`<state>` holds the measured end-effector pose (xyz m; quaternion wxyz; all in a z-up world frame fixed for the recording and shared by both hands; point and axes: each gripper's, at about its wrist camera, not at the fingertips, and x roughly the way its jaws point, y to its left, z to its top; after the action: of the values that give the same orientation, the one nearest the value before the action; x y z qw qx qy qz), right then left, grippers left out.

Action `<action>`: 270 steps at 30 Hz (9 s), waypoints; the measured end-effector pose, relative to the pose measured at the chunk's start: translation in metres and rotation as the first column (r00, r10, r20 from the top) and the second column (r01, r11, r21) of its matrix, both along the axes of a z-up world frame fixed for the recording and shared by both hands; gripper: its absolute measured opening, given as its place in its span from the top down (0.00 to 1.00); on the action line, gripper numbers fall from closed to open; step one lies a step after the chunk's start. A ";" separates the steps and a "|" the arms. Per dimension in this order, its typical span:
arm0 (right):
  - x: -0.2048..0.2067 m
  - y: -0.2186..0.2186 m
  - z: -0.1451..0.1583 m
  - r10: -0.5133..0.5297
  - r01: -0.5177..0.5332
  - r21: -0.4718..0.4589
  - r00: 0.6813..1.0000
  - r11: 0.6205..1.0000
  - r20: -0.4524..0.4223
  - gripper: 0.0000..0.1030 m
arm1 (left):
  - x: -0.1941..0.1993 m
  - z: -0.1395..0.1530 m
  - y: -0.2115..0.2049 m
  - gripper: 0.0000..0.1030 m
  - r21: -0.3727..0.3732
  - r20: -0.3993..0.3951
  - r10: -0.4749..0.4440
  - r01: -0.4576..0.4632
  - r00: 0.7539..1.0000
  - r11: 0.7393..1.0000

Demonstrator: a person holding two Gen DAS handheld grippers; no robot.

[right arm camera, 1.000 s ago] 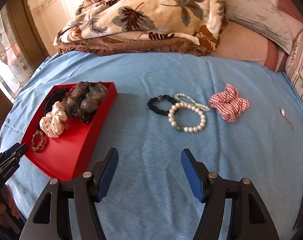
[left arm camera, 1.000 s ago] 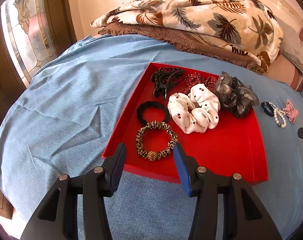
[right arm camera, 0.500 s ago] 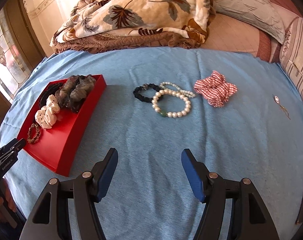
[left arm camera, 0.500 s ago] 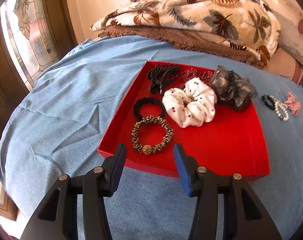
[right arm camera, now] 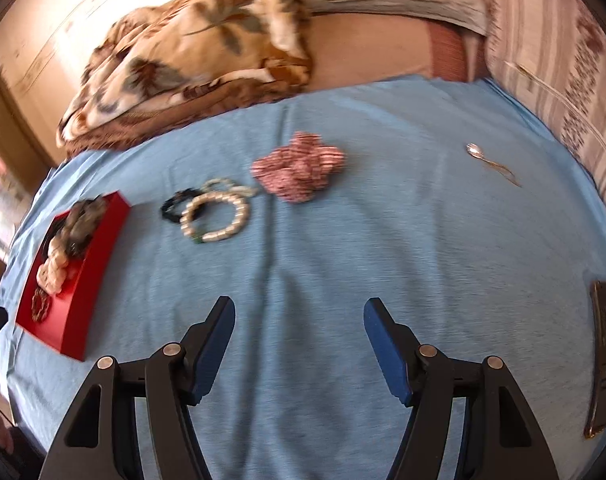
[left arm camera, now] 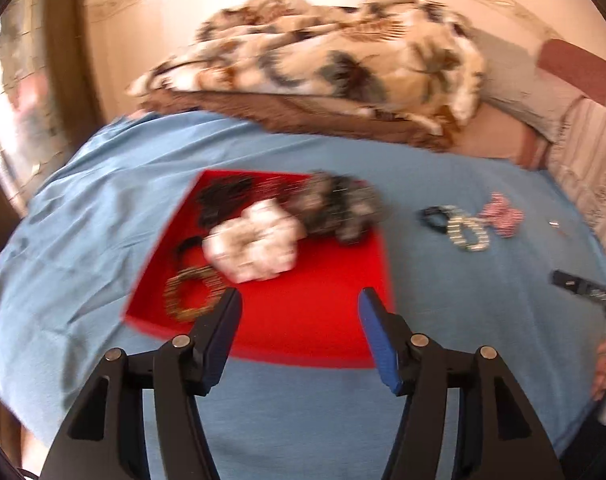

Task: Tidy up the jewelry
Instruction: 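Open both tools and withdraw them from the red tray, then grasp the red gingham scrunchie with the right tool while the left tool grasps the pearl bracelet, then carry the gingham scrunchie with the right tool over the tray while the left carries the pearl bracelet there, then open the left tool to drop the pearl bracelet while the right tool releases the gingham scrunchie, then grasp the white pearl strand with the right tool while the left tool grasps the black beaded hair tie, then carry the black hair tie with the left tool over the tray while the right carries the pearl strand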

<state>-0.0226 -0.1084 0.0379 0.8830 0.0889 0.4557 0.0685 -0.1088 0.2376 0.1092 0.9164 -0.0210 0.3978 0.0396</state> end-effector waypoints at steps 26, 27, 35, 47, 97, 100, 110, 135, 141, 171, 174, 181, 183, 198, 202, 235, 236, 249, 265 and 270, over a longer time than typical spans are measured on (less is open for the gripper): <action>0.112 -0.047 -0.040 -0.046 0.038 0.249 0.999 0.968 0.026 0.31 | 0.198 -0.101 -0.167 0.51 -0.160 -0.273 -0.136 0.095 0.952 0.983; 0.119 -0.045 -0.040 -0.043 0.033 0.254 0.999 0.967 0.033 0.31 | 0.201 -0.105 -0.169 0.51 -0.162 -0.276 -0.133 0.090 0.952 0.983; 0.147 -0.034 -0.047 -0.020 0.005 0.233 0.998 0.973 0.063 0.60 | 0.201 -0.107 -0.177 0.81 -0.070 -0.250 -0.074 0.058 0.966 0.996; 0.114 -0.033 -0.047 -0.021 0.020 0.231 1.000 0.973 0.001 0.89 | 0.153 -0.093 -0.160 0.90 -0.163 -0.271 -0.132 0.089 0.954 0.983; -0.082 0.056 0.012 0.211 -0.220 0.090 0.972 0.971 0.101 0.90 | -0.042 0.039 0.043 0.91 -0.113 0.021 0.084 -0.082 0.996 0.990; -0.082 0.076 0.023 0.248 -0.257 0.077 0.962 0.963 0.114 0.90 | -0.034 0.039 0.059 0.91 -0.152 0.026 0.097 -0.092 0.995 0.984; -0.068 0.159 0.054 0.381 -0.392 0.060 0.915 0.918 0.133 0.90 | 0.005 0.014 0.105 0.91 -0.278 -0.024 0.108 -0.110 0.994 0.954; -0.018 0.311 0.001 0.545 -0.545 -0.064 0.838 0.836 -0.020 0.90 | 0.030 -0.043 0.132 0.91 -0.302 -0.199 0.103 -0.161 0.975 0.940; -0.015 0.317 -0.006 0.543 -0.544 -0.093 0.839 0.834 -0.040 0.90 | 0.024 -0.033 0.131 0.91 -0.295 -0.159 0.100 -0.144 0.982 0.945; -0.031 0.285 0.021 0.492 -0.490 -0.061 0.869 0.870 0.038 0.54 | 0.012 -0.012 0.110 0.53 0.012 -0.023 0.196 -0.196 0.980 0.981; -0.030 0.272 0.023 0.475 -0.473 -0.056 0.879 0.879 0.042 0.54 | 0.011 -0.014 0.108 0.52 0.021 -0.027 0.197 -0.196 0.980 0.980; -0.018 0.225 0.017 0.407 -0.404 -0.064 0.913 0.912 0.027 0.53 | 0.007 -0.013 0.102 0.52 0.014 -0.016 0.189 -0.189 0.982 0.982; -0.008 0.204 0.012 0.371 -0.370 -0.065 0.929 0.927 0.009 0.53 | 0.004 -0.009 0.097 0.52 0.005 0.002 0.173 -0.173 0.985 0.985; 0.121 0.100 -0.013 0.071 -0.075 -0.099 0.997 0.992 -0.037 0.53 | 0.011 -0.014 0.047 0.51 0.051 0.031 0.023 -0.024 0.999 0.998; 0.144 0.105 -0.024 0.105 -0.109 -0.120 0.993 0.987 -0.045 0.53 | 0.017 -0.023 0.039 0.51 0.059 0.005 0.009 -0.009 1.000 0.998; 0.055 -0.013 -0.047 0.101 -0.100 0.006 0.994 0.995 -0.046 0.93 | 0.198 -0.066 -0.134 0.49 -0.037 -0.245 -0.119 0.113 0.962 0.993; 0.055 -0.014 -0.047 0.099 -0.098 0.013 0.994 0.995 -0.048 0.93 | 0.207 -0.072 -0.134 0.49 -0.034 -0.258 -0.106 0.100 0.960 0.994; 0.064 -0.011 -0.050 0.089 -0.087 0.043 0.995 0.995 -0.036 0.93 | 0.229 -0.100 -0.148 0.90 0.028 -0.260 -0.092 0.103 0.961 0.994; 0.042 0.000 -0.026 0.117 -0.124 0.159 0.992 0.980 0.049 0.94 | 0.146 -0.031 -0.167 0.95 -0.070 -0.168 -0.242 0.233 0.956 0.970; 0.026 0.005 -0.018 0.120 -0.129 0.174 0.991 0.976 0.064 0.94 | 0.102 -0.003 -0.147 0.95 -0.114 -0.118 -0.239 0.226 0.964 0.967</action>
<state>0.0038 -0.1036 0.0199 0.8773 0.1369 0.4287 0.1665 -0.0067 0.0902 0.1060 0.8845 -0.0171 0.4580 -0.0871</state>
